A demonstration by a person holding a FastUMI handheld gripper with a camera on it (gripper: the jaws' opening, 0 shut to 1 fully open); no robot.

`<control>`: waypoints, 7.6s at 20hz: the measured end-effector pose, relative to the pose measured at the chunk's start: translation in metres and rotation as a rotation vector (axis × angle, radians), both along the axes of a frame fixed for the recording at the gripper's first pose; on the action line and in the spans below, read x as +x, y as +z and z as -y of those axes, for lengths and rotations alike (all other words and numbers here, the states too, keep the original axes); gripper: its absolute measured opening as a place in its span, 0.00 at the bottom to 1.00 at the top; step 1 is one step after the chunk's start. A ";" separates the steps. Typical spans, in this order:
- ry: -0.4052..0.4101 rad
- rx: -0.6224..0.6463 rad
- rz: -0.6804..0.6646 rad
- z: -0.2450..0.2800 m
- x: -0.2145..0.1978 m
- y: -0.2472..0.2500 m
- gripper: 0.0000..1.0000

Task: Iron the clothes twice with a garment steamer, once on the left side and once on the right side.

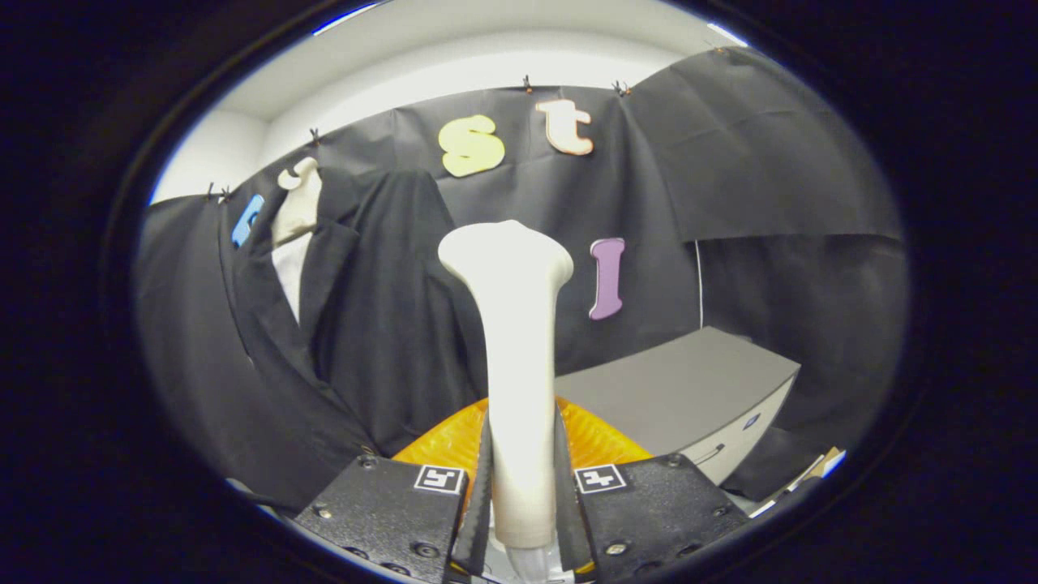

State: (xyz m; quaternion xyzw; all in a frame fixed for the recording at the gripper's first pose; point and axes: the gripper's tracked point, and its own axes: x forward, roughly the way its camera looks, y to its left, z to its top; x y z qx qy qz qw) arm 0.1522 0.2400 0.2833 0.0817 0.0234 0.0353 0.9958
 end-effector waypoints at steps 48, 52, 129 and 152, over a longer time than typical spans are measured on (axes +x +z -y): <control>0.195 -0.164 0.249 -0.143 0.032 0.007 0.36; 0.204 -0.165 0.206 -0.140 0.031 -0.019 0.36; 0.409 -0.217 0.349 -0.251 -0.047 0.024 0.36; 0.261 -0.339 0.524 -0.352 0.009 0.070 0.36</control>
